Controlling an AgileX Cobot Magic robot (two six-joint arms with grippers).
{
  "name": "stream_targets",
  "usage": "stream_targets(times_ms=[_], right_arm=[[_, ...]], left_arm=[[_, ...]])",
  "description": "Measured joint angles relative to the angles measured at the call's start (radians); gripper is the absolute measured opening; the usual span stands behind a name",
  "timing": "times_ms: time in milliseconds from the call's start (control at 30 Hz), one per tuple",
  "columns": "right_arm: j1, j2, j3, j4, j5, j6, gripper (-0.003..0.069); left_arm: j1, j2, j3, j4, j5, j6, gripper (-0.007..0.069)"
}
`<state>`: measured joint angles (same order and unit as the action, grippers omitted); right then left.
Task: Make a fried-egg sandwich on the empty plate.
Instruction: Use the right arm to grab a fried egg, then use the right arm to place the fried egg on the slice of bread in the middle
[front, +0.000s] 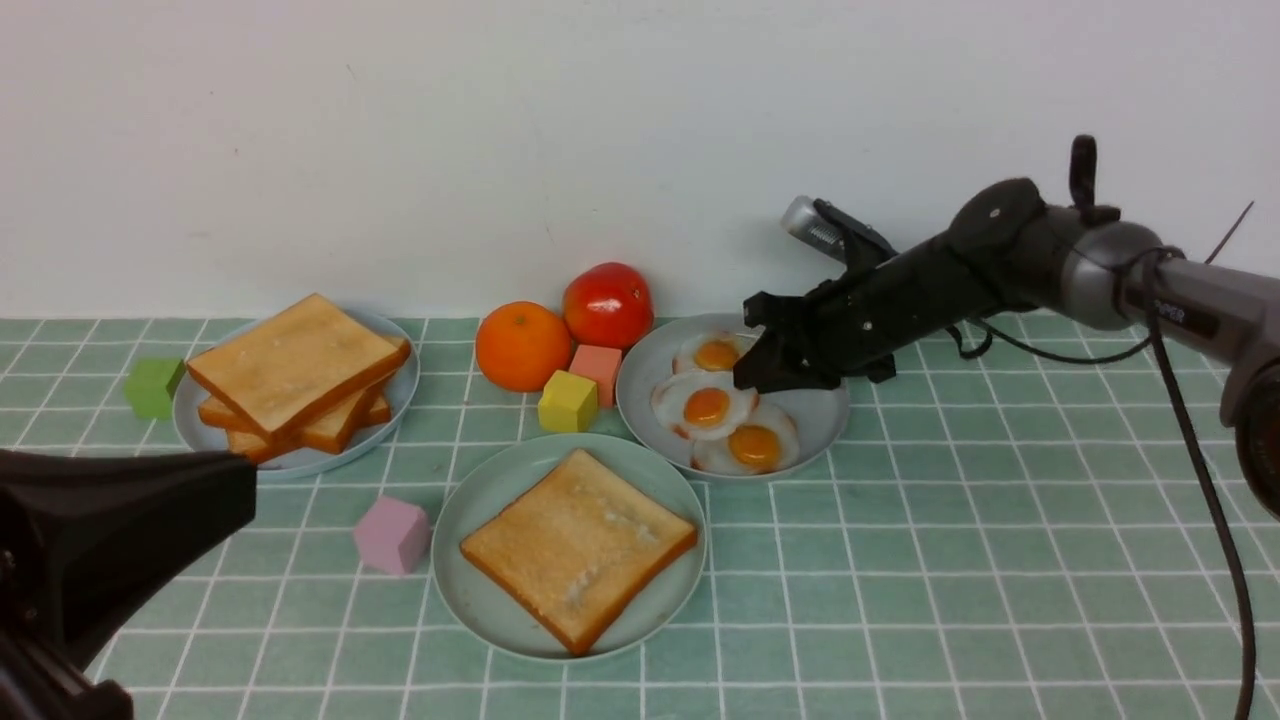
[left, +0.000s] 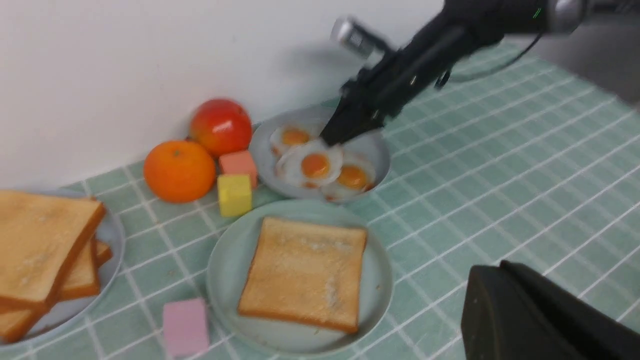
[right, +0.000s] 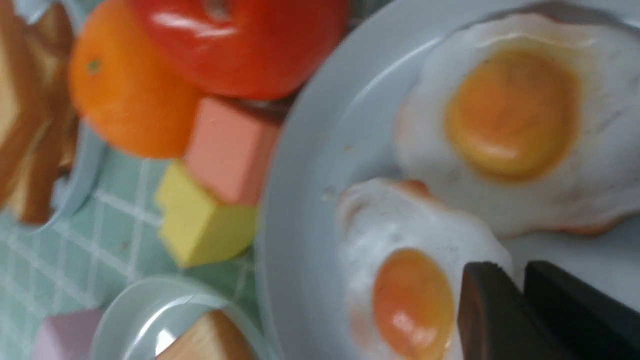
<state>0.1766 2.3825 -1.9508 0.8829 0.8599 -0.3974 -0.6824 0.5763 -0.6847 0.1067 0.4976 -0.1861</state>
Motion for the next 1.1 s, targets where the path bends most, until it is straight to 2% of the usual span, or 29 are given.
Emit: stream_targets(times_ms=[200,400,667,900,1100], right_arm=[[-0.017,-0.092,0.001,-0.051,0.083,-0.012,0.0059],[-0.031,-0.174,0.002,-0.11,0.143,-0.014,0.0059],[-0.033,-0.226,0.006,-0.115,0.244,-0.014,0.0059],[0.051,-0.316,0.112,-0.062,0.283,-0.031,0.0059],[0.187,-0.367,0.261,0.073,0.256,-0.107,0.0059]], left_arm=[[0.0,0.0,0.0,0.05,0.078,-0.027,-0.0013],[0.0,0.0,0.0,0.18,0.138,-0.157,-0.0013],[0.0,0.0,0.0,0.328,0.195,-0.312,-0.0013],[0.0,0.0,0.0,0.383,0.258,-0.368,-0.0013],[0.0,0.0,0.0,0.383,0.234,-0.378,-0.0013]])
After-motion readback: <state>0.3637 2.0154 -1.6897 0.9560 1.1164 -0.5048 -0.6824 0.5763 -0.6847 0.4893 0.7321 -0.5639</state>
